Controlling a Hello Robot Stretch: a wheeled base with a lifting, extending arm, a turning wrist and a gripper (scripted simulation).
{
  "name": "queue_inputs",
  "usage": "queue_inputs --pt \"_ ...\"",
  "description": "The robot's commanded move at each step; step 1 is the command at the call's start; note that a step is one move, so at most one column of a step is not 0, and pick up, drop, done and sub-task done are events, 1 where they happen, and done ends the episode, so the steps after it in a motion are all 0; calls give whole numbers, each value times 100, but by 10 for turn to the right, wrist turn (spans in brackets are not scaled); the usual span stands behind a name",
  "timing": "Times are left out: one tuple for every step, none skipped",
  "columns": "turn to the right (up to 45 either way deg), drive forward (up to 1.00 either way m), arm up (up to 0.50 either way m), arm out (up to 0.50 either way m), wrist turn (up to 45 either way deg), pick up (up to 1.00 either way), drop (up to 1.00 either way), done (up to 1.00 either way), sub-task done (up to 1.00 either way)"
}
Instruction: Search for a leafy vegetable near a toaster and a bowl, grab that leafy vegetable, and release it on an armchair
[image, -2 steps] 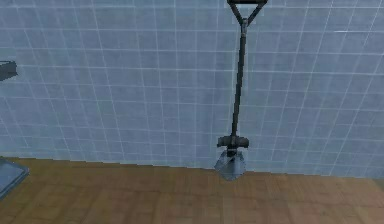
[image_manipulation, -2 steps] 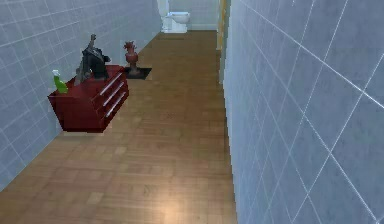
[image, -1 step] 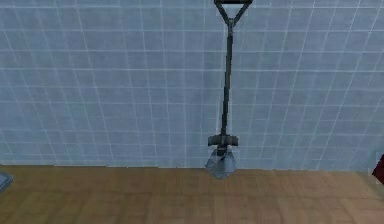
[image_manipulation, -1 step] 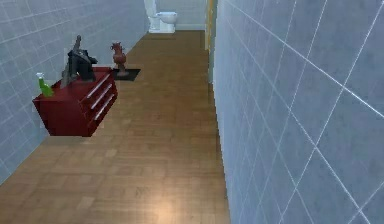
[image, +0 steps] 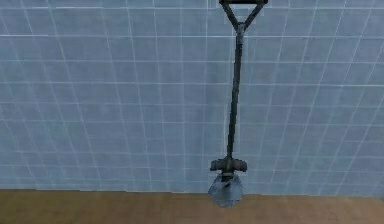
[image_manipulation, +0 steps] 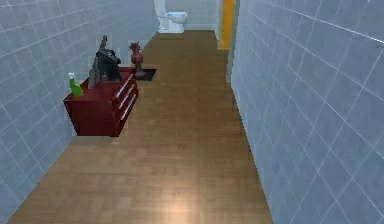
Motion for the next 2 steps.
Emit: queue_inputs --pt "-450 0 0 0 0 0 0 0 0" --pt "-420 0 0 0 0 0 0 0 0"
